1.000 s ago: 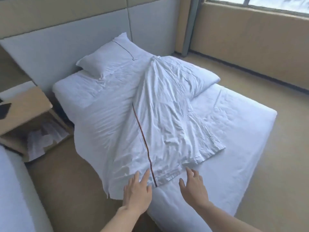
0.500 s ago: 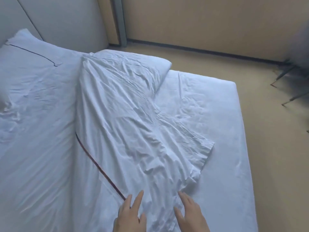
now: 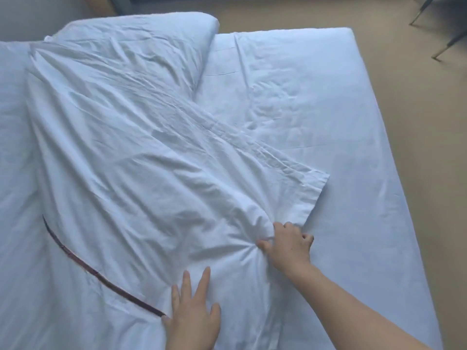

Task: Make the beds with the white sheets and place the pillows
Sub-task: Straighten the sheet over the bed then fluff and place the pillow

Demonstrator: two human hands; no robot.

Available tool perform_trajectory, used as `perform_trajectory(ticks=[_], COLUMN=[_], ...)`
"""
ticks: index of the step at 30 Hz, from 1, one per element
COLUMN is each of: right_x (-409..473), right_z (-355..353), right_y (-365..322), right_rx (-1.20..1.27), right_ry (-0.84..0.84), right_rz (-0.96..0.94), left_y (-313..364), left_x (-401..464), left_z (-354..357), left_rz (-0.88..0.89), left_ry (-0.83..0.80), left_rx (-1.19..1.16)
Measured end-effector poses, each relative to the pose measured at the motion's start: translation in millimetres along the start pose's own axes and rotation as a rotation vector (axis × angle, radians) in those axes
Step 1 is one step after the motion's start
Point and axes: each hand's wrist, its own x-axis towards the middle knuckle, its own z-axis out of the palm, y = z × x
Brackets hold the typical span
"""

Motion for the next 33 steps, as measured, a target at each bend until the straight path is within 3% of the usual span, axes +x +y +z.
perform_trajectory(ticks=[2, 5, 9, 14, 17, 23, 27, 33], right_x=[-3.7, -31.9, -113.3, -204.3, -252.4, -348.7, -419.8, -521.4], right_z=[-8.4, -17.3, -28.4, -47.8, -44.0, -36.7, -35.1, -7.5], right_y=[-6.1, -20.8, -58.1, -109.8, -139.8, -213.6, -271.5, -380.2], right_rx=[0.066, 0.223, 0.44, 0.742, 0.7, 0.508, 0.507, 0.406], right_ry=[-0.007, 0.168, 0.351, 0.222, 0.192, 0.214, 0.155, 0.221], right_rz=[-0.032, -0.196, -0.441, -0.578, -0.663, -0.691, -0.742, -0.781], left_y=[11.8, 33.4, 58.6, 14.5, -39.6, -160.2, -246.9, -375.6], left_x=[-2.0, -9.2, -33.4, -91.8, -136.3, -212.7, -257.9, -299.7], left_z=[-10.1, -34.7, -89.2, -144.7, -161.9, -205.3, -231.4, -264.4], left_rz=[0.046, 0.139, 0.022, -0.015, -0.025, 0.173, 0.24, 0.197], left_ry=[0.031, 0.113, 0.141, 0.262, 0.257, 0.305, 0.281, 0.344], left_rx=[-0.151, -0.485, -0.91, -0.792, -0.778, -0.842, -0.834, -0.863])
